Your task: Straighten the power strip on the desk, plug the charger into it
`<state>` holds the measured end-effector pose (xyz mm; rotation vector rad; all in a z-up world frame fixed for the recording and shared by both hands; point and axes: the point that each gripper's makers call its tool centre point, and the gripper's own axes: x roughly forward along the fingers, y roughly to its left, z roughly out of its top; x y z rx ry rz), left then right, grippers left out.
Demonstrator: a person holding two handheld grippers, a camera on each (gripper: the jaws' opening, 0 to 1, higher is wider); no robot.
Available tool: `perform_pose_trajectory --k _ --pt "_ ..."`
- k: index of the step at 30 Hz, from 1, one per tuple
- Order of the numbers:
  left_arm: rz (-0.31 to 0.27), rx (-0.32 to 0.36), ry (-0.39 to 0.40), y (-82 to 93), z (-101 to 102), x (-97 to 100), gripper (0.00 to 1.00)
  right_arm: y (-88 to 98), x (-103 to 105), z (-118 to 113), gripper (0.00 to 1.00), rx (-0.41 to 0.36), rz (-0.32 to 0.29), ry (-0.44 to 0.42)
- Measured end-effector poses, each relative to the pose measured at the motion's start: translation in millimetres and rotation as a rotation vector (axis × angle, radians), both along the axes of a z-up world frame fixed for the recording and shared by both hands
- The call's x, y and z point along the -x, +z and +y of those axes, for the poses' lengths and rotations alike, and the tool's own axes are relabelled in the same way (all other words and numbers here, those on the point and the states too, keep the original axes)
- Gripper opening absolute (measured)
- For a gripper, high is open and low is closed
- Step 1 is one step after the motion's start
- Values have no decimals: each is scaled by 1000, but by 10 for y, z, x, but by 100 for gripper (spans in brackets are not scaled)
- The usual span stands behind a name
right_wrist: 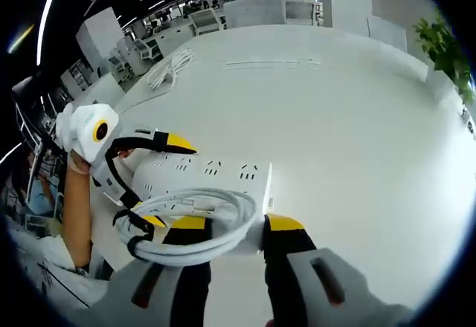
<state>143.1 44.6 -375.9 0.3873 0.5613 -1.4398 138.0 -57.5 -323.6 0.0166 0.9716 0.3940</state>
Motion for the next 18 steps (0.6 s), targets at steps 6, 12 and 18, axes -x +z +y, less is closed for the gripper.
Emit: perform_pose_trajectory --k 6,12,18 --pt "6 8 4 -4 -34 -9 76 32 -159 63 25 4 49 14" --pt "5 14 9 -1 -50 -20 76 8 -107 68 25 94 89 58" --pt "6 17 14 1 -60 -48 76 -9 -93 53 25 140 82 66"
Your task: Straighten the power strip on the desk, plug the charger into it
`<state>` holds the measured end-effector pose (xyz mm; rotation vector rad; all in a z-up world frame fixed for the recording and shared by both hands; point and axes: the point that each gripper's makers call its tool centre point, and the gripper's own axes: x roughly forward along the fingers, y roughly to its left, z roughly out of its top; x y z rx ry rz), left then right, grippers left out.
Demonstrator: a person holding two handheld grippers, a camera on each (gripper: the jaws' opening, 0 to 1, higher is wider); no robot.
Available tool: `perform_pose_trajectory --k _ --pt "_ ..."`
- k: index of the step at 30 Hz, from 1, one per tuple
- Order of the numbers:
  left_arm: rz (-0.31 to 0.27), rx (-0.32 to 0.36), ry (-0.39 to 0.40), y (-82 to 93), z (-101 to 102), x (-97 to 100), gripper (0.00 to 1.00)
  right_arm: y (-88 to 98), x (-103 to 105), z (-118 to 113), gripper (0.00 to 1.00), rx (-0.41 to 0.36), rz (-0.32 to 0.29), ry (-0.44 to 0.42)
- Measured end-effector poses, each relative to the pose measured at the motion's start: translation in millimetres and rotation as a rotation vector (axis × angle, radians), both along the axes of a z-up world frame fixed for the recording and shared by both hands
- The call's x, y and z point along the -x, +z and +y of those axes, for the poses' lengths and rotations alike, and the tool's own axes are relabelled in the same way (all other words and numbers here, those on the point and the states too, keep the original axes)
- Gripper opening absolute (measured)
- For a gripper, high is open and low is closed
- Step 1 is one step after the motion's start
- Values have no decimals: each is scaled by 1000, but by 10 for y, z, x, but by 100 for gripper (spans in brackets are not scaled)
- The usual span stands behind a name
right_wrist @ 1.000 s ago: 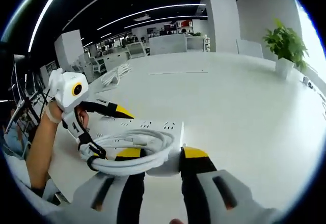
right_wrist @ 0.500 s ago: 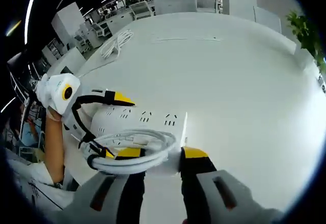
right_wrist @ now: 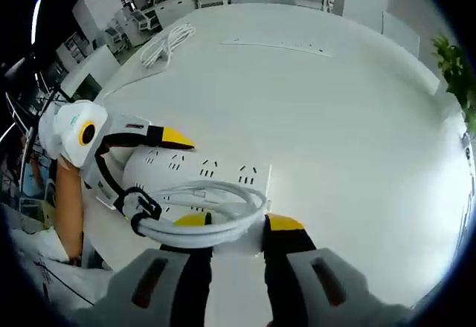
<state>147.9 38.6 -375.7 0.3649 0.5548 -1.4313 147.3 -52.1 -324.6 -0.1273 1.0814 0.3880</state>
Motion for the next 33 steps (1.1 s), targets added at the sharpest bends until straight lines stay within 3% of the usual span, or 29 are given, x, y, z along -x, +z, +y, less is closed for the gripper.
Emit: perform_pose_trajectory --k 8,16,30,33 --pt "9 11 23 9 -52 -58 77 -82 -75 -106 25 55 9 24" --pt "56 -12 66 26 -127 -113 74 -52 -175 -109 25 55 41 50" --pt "27 -57 95 14 -286 -208 76 -57 -301 -112 25 65 155 71" --pt "3 -9 46 19 -466 -216 80 -49 -339 -113 25 72 166 79"
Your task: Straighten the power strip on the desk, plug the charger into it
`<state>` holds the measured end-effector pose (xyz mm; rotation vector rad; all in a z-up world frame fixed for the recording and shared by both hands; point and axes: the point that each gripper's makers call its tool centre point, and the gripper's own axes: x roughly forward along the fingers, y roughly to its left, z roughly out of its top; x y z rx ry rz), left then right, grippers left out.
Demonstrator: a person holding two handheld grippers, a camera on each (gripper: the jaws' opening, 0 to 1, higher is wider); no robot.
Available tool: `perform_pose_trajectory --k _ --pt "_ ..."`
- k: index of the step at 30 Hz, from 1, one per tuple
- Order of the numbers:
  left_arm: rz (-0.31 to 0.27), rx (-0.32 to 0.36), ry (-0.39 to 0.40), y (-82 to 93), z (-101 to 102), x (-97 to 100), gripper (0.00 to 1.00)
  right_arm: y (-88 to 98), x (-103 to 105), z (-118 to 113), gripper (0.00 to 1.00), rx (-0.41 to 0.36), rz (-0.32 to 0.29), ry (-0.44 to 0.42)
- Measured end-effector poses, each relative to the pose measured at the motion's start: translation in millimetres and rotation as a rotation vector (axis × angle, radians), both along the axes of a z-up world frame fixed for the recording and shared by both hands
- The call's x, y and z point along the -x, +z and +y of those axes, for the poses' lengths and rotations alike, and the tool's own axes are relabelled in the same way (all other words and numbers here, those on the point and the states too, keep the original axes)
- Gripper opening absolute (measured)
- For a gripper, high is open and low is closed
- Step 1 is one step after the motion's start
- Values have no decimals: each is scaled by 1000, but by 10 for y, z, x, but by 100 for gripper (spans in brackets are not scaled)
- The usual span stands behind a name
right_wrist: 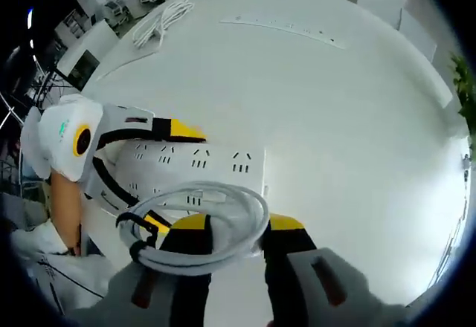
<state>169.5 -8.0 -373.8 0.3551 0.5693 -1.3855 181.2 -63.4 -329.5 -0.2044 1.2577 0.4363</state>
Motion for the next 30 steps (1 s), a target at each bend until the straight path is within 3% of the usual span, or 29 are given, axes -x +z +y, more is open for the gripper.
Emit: perform_pose_trajectory --k 1,2,14,22,26,30 --pt "15 63 18 51 -107 -14 78 1 -3 2 25 -1 2 0" --pt "41 81 24 60 -147 -45 77 4 -6 4 25 -4 5 0" --pt "49 46 16 19 -168 -82 77 -1 -37 5 25 -11 23 -1" --pt "-9 -31 43 -45 -278 -134 80 -26 18 -28 25 0 17 5" --pt "13 13 40 -23 -305 -167 78 -29 -14 -35 25 5 11 6" --pt "10 11 36 -21 -344 -159 78 -38 12 -39 25 23 1 24"
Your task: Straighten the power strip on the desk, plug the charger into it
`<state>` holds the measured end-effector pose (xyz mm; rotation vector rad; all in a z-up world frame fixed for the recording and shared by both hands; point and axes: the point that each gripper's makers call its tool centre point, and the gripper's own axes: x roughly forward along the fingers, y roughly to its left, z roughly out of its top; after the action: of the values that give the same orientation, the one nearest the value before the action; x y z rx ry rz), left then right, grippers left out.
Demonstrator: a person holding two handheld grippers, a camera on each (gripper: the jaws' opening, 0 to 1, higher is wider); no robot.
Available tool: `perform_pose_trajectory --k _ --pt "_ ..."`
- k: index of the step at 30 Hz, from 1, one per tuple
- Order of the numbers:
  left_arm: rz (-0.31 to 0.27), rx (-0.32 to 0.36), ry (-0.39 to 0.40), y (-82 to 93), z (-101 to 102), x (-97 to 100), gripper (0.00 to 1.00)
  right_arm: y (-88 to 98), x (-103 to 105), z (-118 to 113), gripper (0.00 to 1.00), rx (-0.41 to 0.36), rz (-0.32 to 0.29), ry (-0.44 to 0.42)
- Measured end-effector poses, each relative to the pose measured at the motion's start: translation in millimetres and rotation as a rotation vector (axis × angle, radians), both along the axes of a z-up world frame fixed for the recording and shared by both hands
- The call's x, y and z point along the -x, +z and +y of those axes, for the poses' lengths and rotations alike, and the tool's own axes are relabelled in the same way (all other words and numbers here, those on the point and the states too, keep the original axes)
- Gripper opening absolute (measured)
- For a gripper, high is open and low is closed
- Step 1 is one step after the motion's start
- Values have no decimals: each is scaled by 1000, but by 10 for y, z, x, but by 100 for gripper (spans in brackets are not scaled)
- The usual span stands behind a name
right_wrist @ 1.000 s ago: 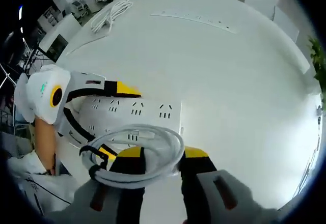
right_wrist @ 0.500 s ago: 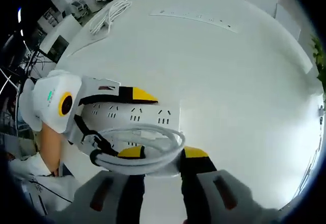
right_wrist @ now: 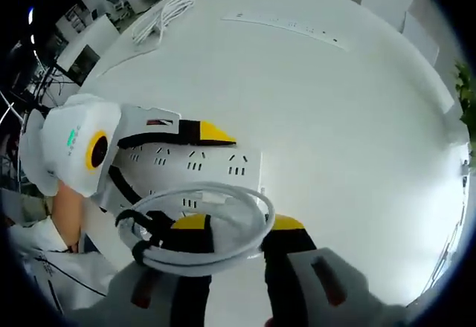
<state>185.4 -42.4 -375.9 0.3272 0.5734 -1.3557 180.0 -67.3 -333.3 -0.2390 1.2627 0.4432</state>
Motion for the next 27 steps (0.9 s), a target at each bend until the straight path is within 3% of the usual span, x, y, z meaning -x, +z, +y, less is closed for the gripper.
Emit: perform_pose_trajectory --k 11,15,19,23,27 --pt "-2 -2 -2 0 -35 -5 78 -31 52 -35 25 16 -9 -13" --pt "-2 1 7 1 -32 -12 78 -17 35 -1 25 61 -25 -9" --pt "-3 1 10 4 -31 -4 79 -25 13 -56 25 4 -29 -57" --pt "-7 5 17 9 -25 -7 79 -27 9 -19 25 53 -57 -31" --pt "-7 11 16 14 -30 -10 79 -27 -54 -58 25 15 -34 -47"
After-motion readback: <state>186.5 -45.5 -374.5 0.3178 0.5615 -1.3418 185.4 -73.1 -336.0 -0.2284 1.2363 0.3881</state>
